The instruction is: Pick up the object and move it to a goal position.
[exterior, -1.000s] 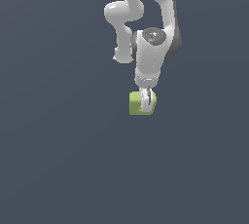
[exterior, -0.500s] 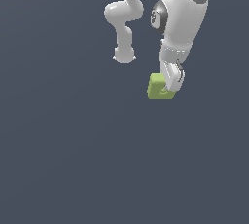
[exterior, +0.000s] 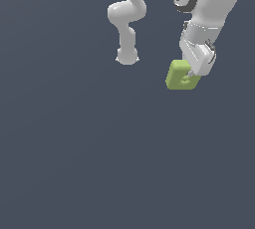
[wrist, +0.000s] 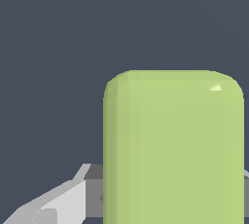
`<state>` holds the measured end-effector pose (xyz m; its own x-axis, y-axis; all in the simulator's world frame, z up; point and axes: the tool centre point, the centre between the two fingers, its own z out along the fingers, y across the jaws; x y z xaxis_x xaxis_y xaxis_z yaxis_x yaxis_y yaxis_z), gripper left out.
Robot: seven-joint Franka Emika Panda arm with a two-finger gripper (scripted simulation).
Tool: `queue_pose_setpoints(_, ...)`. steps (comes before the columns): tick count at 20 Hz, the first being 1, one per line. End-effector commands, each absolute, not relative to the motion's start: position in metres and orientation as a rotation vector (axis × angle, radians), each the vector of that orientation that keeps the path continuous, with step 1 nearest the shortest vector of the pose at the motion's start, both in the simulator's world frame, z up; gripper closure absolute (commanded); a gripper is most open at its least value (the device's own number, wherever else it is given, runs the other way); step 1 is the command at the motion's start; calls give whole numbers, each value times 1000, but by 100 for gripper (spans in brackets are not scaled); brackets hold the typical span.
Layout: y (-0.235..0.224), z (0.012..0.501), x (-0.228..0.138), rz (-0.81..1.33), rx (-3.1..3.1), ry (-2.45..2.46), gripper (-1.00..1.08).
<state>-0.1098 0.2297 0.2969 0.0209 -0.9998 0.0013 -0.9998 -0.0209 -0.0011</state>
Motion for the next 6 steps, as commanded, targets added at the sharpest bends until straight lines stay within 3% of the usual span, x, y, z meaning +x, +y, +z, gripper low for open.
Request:
queue_pose_setpoints(1,237,304,-112,1,2243,-2199,108)
queue_pose_setpoints(6,242,308,-112,1,2243,-2199,108)
